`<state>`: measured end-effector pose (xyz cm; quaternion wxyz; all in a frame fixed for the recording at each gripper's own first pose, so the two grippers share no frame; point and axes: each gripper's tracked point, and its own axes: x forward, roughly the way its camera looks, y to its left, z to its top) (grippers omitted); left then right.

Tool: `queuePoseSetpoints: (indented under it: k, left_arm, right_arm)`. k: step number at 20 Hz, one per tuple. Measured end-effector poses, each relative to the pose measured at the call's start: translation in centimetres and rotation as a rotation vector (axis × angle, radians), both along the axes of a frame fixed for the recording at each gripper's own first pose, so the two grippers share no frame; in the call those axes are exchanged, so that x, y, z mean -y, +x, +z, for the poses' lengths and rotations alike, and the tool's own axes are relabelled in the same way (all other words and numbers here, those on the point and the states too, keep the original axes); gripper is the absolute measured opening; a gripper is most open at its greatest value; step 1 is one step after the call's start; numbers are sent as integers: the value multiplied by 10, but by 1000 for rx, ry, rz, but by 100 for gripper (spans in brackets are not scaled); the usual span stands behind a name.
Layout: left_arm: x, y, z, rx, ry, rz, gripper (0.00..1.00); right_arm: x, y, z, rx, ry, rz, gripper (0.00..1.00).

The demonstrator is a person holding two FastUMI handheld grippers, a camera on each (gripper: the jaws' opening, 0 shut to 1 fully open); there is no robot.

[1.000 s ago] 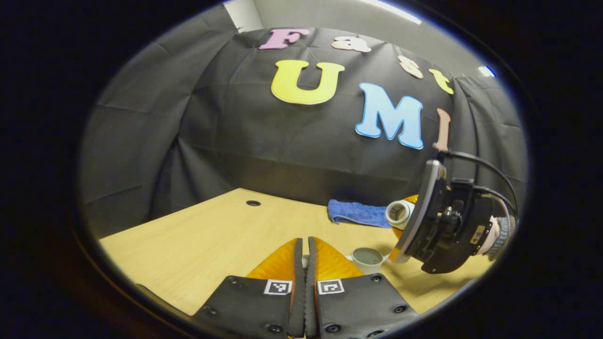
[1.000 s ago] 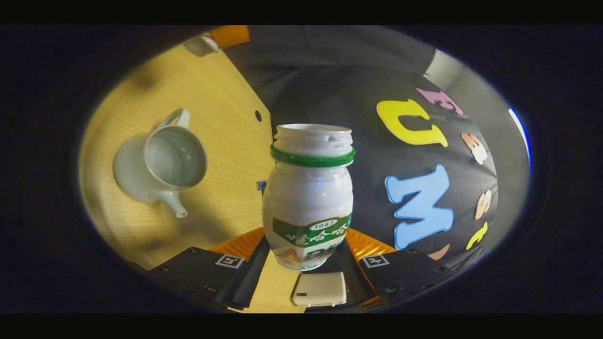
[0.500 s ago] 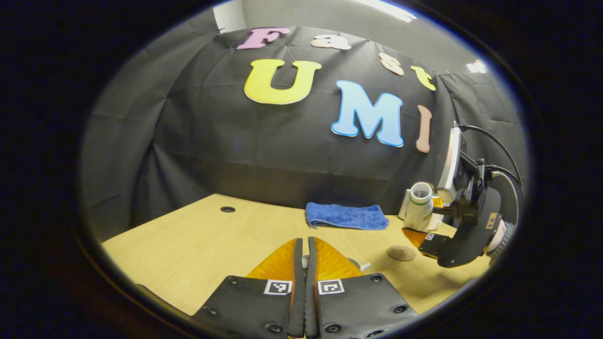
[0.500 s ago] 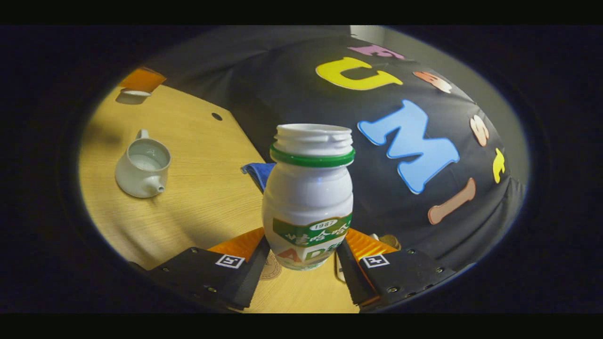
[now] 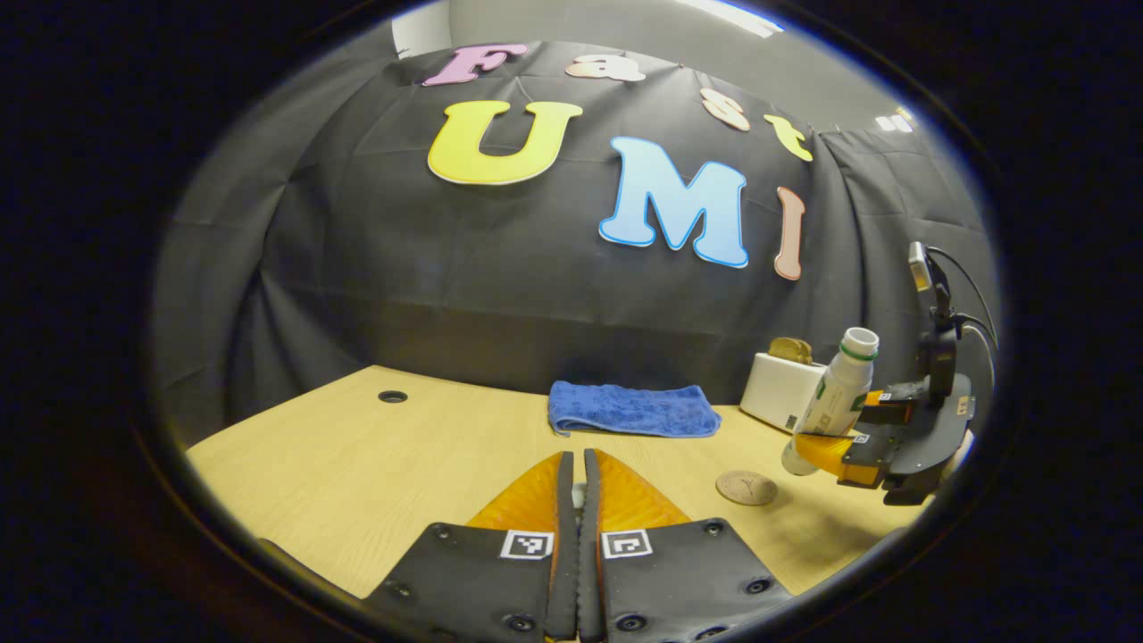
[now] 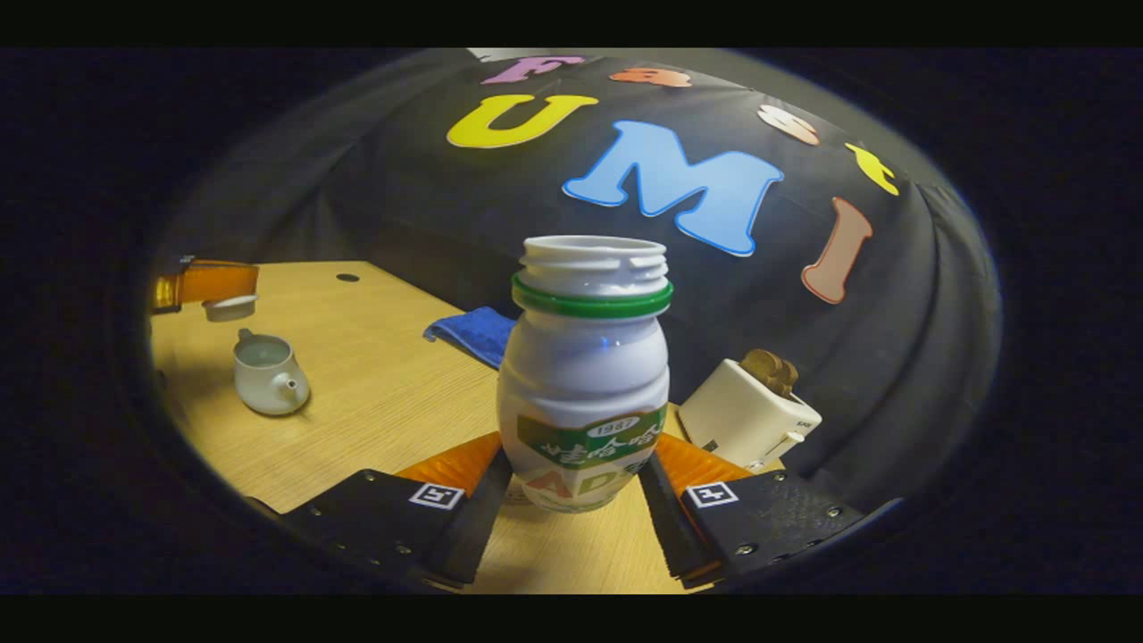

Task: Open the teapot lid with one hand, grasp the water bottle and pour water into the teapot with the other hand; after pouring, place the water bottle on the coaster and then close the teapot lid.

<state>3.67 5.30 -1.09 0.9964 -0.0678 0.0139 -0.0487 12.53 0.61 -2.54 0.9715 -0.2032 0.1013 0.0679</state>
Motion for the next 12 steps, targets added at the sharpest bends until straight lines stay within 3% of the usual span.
queuePoseSetpoints:
  k: [3, 4, 10, 12]
  left_arm:
    - [8, 6, -3, 2, 28, 8, 5]
    - [10, 9, -4, -1, 47, 13, 10]
    - [24, 16, -20, -35, 106, 12, 6]
    - [27, 18, -24, -44, 119, 10, 10]
  right_arm:
    - [8, -1, 4, 15, 53, -15, 76]
    - [8, -1, 4, 13, 66, -12, 76]
    - [10, -2, 0, 0, 103, 4, 76]
    - [11, -2, -1, 1, 107, 3, 76]
